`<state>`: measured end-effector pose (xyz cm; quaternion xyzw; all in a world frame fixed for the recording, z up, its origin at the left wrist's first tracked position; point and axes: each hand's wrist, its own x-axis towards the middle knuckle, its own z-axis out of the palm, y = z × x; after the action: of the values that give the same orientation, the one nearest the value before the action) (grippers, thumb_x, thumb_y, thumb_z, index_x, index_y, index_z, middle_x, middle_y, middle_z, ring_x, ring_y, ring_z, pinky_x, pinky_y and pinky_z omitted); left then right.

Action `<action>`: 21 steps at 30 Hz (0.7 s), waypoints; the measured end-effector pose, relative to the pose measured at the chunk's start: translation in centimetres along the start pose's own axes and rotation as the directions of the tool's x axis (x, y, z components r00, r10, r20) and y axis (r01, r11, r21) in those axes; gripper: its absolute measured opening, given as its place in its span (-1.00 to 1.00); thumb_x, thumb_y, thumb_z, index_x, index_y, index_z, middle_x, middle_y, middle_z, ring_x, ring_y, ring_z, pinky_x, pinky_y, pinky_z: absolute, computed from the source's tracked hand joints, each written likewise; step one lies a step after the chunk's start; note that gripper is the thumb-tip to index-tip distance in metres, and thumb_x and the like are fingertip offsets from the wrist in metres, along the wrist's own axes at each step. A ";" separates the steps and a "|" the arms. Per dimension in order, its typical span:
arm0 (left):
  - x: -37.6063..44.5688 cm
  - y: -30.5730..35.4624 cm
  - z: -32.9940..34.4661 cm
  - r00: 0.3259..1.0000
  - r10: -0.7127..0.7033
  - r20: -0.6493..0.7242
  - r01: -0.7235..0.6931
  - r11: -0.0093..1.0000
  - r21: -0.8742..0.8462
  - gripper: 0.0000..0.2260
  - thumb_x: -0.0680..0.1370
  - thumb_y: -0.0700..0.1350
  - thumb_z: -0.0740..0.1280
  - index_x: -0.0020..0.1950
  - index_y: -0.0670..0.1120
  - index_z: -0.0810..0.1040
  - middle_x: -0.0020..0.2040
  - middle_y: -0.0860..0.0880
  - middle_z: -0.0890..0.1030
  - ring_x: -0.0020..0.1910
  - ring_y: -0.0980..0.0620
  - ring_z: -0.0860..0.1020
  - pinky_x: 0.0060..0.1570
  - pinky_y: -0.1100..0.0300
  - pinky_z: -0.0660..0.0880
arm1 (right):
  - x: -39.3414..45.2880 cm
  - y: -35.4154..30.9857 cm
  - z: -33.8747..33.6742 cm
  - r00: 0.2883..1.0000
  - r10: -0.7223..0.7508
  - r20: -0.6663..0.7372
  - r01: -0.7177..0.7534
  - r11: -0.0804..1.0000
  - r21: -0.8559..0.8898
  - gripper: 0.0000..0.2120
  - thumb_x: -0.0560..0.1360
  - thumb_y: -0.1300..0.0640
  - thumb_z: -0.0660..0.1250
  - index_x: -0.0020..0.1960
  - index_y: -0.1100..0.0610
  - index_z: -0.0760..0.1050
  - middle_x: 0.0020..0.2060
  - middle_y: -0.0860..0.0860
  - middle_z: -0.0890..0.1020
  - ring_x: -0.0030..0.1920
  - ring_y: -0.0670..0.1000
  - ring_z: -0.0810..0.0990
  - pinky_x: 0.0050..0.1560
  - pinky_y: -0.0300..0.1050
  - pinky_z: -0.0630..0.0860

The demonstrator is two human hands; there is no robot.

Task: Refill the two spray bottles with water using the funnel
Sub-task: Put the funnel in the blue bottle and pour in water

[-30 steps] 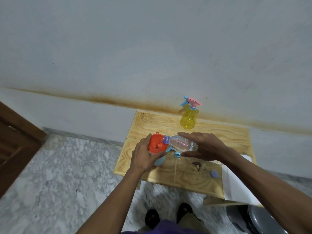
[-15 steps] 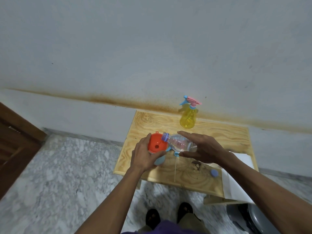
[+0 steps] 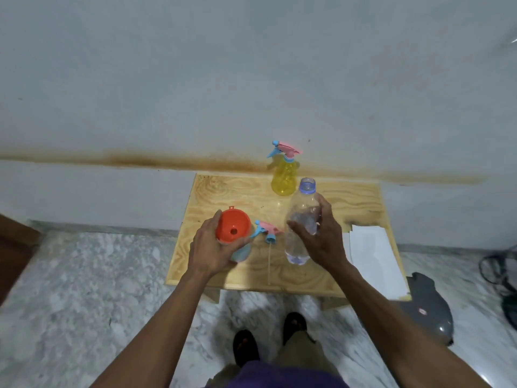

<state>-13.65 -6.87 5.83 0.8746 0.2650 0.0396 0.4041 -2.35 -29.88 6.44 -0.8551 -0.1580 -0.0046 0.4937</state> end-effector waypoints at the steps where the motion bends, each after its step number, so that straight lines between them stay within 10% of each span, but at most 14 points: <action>1: 0.0 -0.1 0.1 1.000 0.006 -0.003 -0.006 1.000 0.002 -0.03 0.31 0.32 0.53 0.58 -0.04 0.23 0.40 -0.06 0.47 0.34 -0.07 0.46 0.27 -0.06 0.46 | -0.2 0.6 -0.1 0.999 0.019 -0.032 -0.019 1.000 0.003 -0.18 0.36 -0.05 0.58 0.48 0.12 0.27 0.28 0.09 0.57 0.15 0.05 0.58 0.06 -0.18 0.48; 8: 0.2 -0.5 0.0 1.000 0.003 0.001 -0.003 1.000 0.011 -0.05 0.32 0.29 0.54 0.58 -0.02 0.23 0.37 -0.06 0.49 0.31 -0.09 0.48 0.24 -0.09 0.48 | -0.9 3.7 -0.5 0.974 0.200 -0.111 -0.191 0.978 0.081 -0.22 0.30 0.00 0.64 0.37 0.07 0.30 0.06 -0.04 0.59 0.01 -0.03 0.58 -0.14 -0.56 0.38; 21: 0.1 -0.2 -0.3 1.000 0.010 0.015 -0.010 1.000 0.021 0.04 0.22 0.44 0.42 0.58 -0.02 0.24 0.35 -0.04 0.51 0.28 -0.06 0.50 0.22 -0.11 0.51 | -0.4 6.5 -1.0 0.942 0.278 -0.190 -0.271 0.961 0.059 -0.24 0.31 0.07 0.64 0.34 0.12 0.27 0.13 0.11 0.59 0.07 0.13 0.59 -0.04 -0.14 0.42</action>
<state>-13.74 -6.53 5.92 0.8803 0.2581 0.0323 0.3968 -0.82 -33.84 1.41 -0.8561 0.0121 -0.0176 0.5163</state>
